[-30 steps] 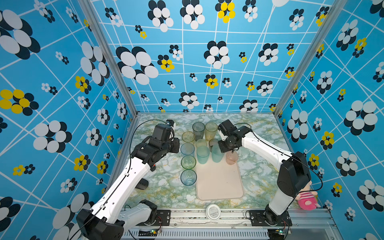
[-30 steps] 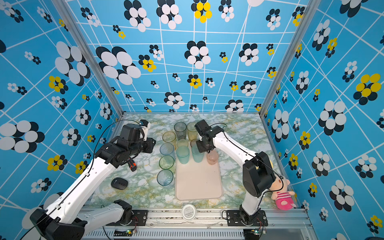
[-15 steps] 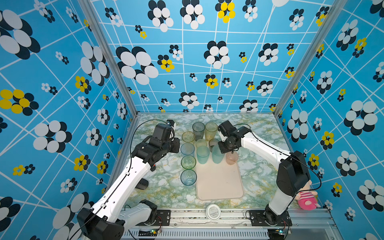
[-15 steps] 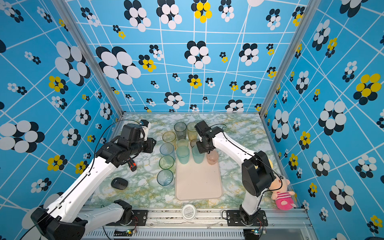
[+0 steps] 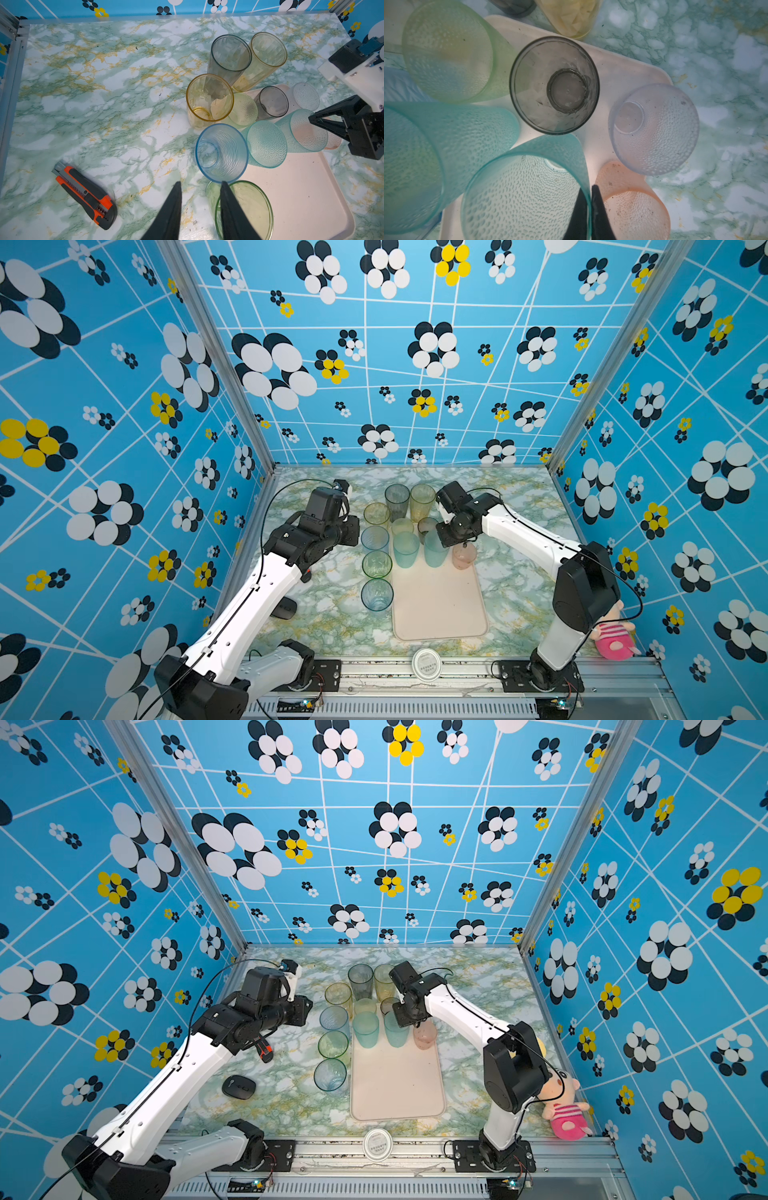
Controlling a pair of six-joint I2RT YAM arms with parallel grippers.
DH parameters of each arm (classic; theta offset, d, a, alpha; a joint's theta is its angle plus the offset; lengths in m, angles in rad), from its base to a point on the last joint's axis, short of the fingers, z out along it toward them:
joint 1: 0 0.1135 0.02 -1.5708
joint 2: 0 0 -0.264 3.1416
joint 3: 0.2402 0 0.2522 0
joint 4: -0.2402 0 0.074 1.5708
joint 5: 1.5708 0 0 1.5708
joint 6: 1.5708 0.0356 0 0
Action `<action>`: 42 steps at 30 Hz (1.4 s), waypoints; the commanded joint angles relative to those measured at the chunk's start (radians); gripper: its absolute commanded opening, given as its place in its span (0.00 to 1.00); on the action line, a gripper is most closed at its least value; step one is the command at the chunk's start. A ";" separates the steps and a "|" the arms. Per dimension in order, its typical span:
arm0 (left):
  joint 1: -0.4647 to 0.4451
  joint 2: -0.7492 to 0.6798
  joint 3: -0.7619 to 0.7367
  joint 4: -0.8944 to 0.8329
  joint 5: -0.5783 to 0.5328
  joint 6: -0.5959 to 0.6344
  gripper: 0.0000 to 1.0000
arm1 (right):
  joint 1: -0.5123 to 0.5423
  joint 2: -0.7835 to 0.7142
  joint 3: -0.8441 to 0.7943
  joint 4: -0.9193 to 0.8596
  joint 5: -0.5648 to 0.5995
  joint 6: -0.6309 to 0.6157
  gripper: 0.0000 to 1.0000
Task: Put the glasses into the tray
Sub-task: 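Set the teal dotted glass on the tray and open the right gripper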
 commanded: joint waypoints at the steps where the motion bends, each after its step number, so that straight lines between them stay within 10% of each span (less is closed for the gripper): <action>1: 0.007 0.005 0.012 -0.003 0.010 0.010 0.33 | -0.006 0.004 -0.013 0.014 -0.019 -0.004 0.00; 42: 0.008 0.011 0.012 -0.054 -0.006 0.016 0.33 | -0.006 -0.047 -0.019 0.005 -0.014 0.002 0.20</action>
